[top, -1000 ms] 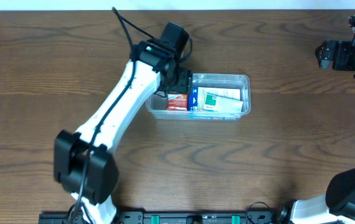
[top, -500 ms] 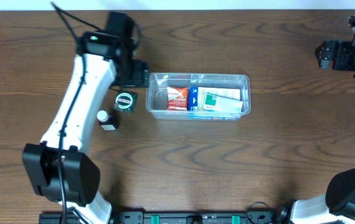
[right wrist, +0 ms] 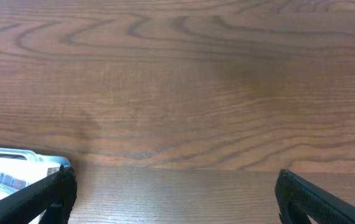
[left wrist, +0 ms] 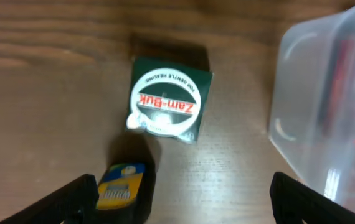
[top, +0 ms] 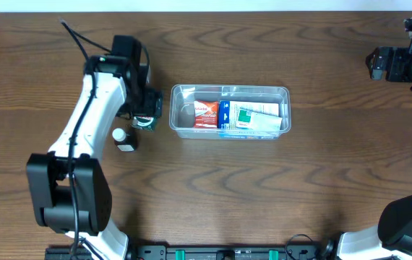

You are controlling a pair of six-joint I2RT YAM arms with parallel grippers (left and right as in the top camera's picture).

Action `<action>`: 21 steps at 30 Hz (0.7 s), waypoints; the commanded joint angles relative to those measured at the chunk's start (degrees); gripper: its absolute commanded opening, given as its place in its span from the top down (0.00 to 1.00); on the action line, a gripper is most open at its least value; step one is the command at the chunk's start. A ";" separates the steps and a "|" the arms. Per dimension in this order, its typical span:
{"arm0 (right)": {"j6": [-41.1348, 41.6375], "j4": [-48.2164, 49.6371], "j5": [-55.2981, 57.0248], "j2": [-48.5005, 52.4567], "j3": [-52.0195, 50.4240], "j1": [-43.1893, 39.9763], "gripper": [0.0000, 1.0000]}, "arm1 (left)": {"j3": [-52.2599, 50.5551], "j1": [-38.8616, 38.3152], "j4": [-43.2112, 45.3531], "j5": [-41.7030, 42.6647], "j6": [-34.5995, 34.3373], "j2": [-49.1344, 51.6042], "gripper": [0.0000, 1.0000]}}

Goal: Pack container
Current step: 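Lower left gripper onto the green Zam-Buk box and grasp it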

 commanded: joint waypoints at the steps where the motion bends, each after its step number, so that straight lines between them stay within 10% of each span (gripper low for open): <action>1: 0.66 -0.02 -0.39 -0.09 0.50 -0.26 0.01 | -2.89 0.28 2.01 0.09 2.58 0.57 0.10; 21: 0.63 -0.02 -0.39 -0.09 0.50 -0.26 0.01 | -5.38 2.27 5.62 0.66 3.32 7.21 0.06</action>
